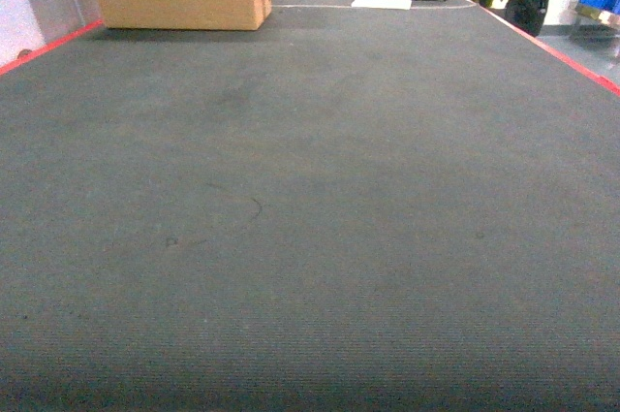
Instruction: Sort blue parts and orange caps into right shelf containers
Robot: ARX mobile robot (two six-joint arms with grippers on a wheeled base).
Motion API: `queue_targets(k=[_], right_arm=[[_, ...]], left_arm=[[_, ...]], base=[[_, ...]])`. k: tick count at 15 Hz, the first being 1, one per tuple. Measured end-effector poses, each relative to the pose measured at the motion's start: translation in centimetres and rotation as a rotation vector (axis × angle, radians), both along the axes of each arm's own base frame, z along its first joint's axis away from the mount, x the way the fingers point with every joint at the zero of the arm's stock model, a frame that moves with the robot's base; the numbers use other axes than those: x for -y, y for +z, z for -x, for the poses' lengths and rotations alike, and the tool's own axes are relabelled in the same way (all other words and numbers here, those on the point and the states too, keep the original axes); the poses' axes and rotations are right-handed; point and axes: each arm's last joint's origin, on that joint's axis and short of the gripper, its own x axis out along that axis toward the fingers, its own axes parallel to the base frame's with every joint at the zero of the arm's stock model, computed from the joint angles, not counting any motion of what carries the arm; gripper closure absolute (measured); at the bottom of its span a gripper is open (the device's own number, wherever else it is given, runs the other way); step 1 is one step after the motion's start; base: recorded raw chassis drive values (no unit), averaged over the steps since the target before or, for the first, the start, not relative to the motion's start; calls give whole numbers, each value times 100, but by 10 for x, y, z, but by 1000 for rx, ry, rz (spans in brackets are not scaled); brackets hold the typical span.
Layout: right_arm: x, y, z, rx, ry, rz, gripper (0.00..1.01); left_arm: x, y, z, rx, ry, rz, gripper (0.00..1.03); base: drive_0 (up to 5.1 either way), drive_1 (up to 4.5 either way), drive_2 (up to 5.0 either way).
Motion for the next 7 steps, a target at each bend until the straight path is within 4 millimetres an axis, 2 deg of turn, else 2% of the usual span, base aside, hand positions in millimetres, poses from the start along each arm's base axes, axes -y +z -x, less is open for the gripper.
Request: queue_targets(k=[7], right_arm=[[17, -24, 21, -6, 2, 7, 56]], left_arm=[[-18, -18, 22, 0, -8, 1, 59]], base=[[0, 0, 0]])
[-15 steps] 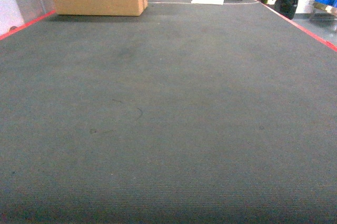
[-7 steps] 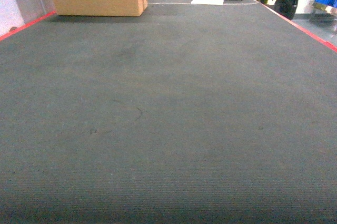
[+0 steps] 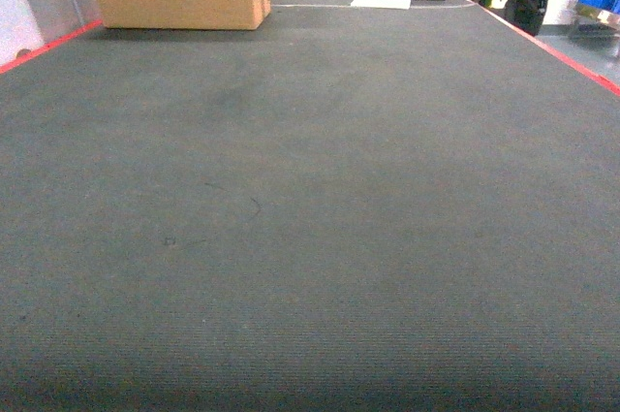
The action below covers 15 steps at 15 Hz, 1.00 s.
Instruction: Sort blue parts and orange caps into right shelf containers
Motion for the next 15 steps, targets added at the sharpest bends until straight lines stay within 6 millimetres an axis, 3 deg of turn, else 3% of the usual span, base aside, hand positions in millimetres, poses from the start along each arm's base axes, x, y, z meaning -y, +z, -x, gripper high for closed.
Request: queue_targets(k=[2, 15], right_arm=[[0, -6, 5, -6, 2, 0, 56], [0, -17, 26, 0, 2, 0, 56]], left_arm=[[-12, -3, 5, 2, 24, 1, 59], [-10, -9, 25, 26, -1, -2, 59]], base=[[0, 0, 0], [0, 0, 0]])
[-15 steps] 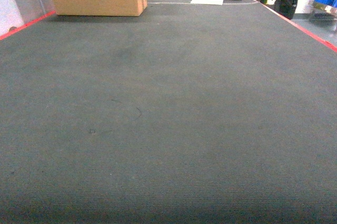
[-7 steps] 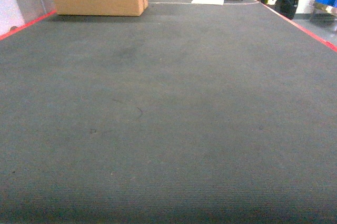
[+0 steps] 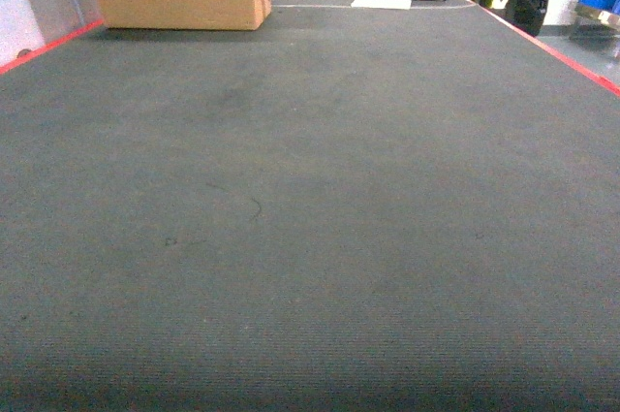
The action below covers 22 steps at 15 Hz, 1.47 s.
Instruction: Sort blue parts and orange caps into right shelf containers
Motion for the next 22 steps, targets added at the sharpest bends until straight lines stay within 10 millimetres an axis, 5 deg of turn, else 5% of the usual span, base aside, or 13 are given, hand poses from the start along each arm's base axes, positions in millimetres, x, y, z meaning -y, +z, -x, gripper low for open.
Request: queue_targets(k=[22], right_arm=[[0, -1, 8, 9, 0, 0, 56]], left_arm=[[0, -4, 10, -16, 2, 0, 59]], base=[[-16, -16, -16]])
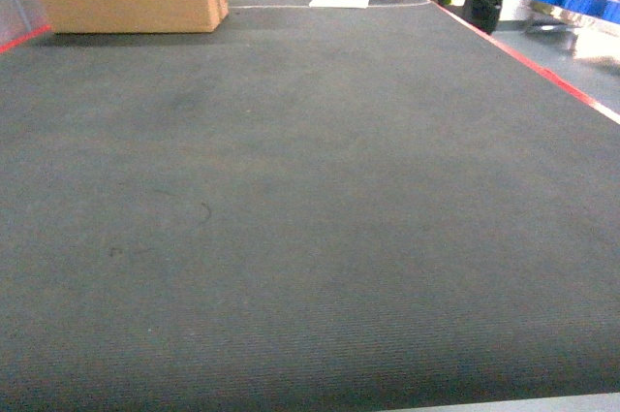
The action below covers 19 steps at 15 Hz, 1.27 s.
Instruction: Sort blue parts and orange caps into right shelf containers
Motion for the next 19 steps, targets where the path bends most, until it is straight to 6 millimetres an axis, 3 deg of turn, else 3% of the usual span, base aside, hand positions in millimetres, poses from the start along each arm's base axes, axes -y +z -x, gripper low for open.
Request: queue_targets(k=[19], right_arm=[[0, 0, 0, 0, 0, 0, 56]], left_arm=[[0, 0, 0, 0, -1, 0, 59]], base=[[-148, -148, -148]])
